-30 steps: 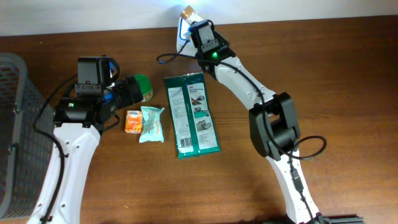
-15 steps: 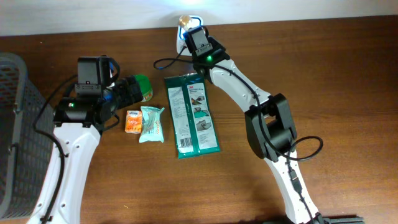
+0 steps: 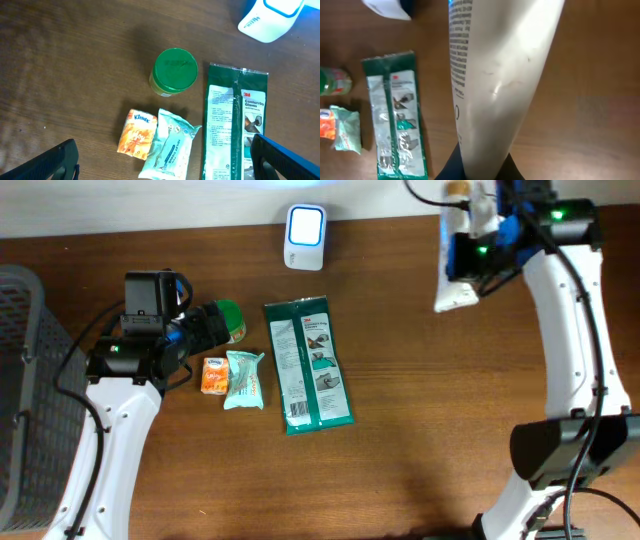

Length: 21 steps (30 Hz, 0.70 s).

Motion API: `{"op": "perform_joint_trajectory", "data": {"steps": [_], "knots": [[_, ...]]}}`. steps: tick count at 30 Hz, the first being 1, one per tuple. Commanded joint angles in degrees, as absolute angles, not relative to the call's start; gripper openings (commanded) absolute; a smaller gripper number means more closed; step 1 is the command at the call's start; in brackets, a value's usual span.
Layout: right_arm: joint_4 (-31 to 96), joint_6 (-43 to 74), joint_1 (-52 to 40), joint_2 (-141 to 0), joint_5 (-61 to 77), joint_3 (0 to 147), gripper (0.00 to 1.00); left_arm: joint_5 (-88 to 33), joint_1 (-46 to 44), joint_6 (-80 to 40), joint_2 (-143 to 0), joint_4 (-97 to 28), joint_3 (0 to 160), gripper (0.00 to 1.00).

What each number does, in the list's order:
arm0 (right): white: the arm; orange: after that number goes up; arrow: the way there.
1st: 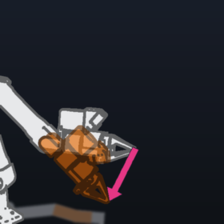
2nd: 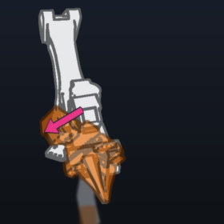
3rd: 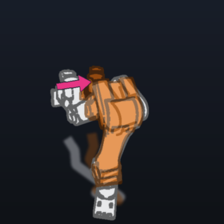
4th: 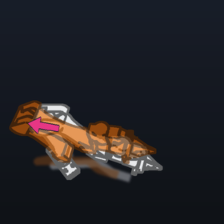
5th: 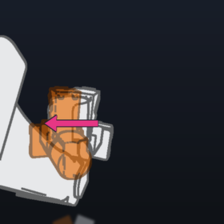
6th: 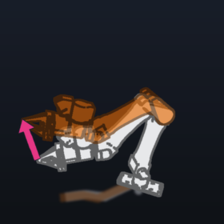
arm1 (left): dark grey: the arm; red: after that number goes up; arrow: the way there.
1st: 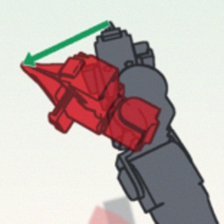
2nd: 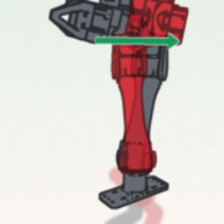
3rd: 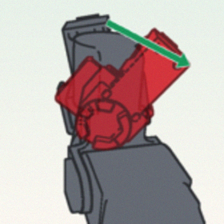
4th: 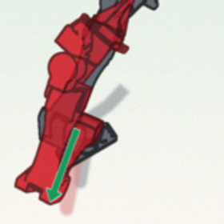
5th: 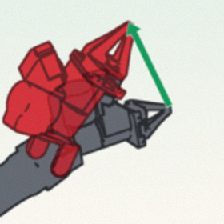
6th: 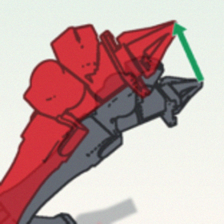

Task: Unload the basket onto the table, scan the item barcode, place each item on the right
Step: 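Move the lotion tube to the table's right side and release it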

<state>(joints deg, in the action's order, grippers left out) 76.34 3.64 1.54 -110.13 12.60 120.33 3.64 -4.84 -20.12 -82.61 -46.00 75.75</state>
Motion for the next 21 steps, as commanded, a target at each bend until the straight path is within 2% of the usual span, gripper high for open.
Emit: {"op": "perform_joint_trajectory", "data": {"steps": [1, 3, 8, 11, 12, 13, 15, 16, 18, 21], "knots": [[75.2, 0.8, 6.1, -110.2, 19.6, 113.2, 0.04, 4.1, -4.6, -19.7, -82.3, -45.9, 76.6, 0.99], [70.7, -2.8, 10.3, -110.2, 28.2, 103.8, 0.04, 4.1, -4.6, -19.7, -82.3, -45.9, 76.6, 0.99], [57.8, -2.5, 18.1, -110.2, 28.9, 87.1, 0.04, 4.1, -4.6, -19.7, -82.3, -45.9, 76.6, 0.99], [50.9, 1.5, 21.5, -110.2, 26.0, 78.7, 0.05, 4.1, -4.6, -19.7, -82.3, -45.9, 76.6, 0.99], [50.5, 1.6, 21.9, -110.2, 25.9, 77.9, 0.2, 4.1, -4.6, -19.7, -82.3, -45.9, 76.6, 0.99], [51.1, 1.5, 22.6, -110.2, 25.9, 77.1, 0.4, 4.1, -4.6, -19.7, -82.3, -45.9, 76.6, 0.99], [53.7, -1.4, 23.0, -110.2, 25.9, 77.2, 0.63, 4.1, -4.6, -19.7, -82.3, -45.9, 76.6, 0.99], [54.6, -1.7, 23.0, -110.2, 25.9, 77.5, 0.71, 4.1, -4.6, -19.7, -82.3, -45.9, 76.6, 0.99], [57.7, -2.8, 23.0, -110.2, 26.5, 79.6, 0.75, 4.1, -4.6, -19.7, -82.3, -45.9, 76.6, 0.99], [71.8, -7.8, 22.7, -109.6, 28.3, 91.8, 0.75, 4.1, -4.6, -19.7, -82.3, -45.9, 76.6, 0.99]]}}
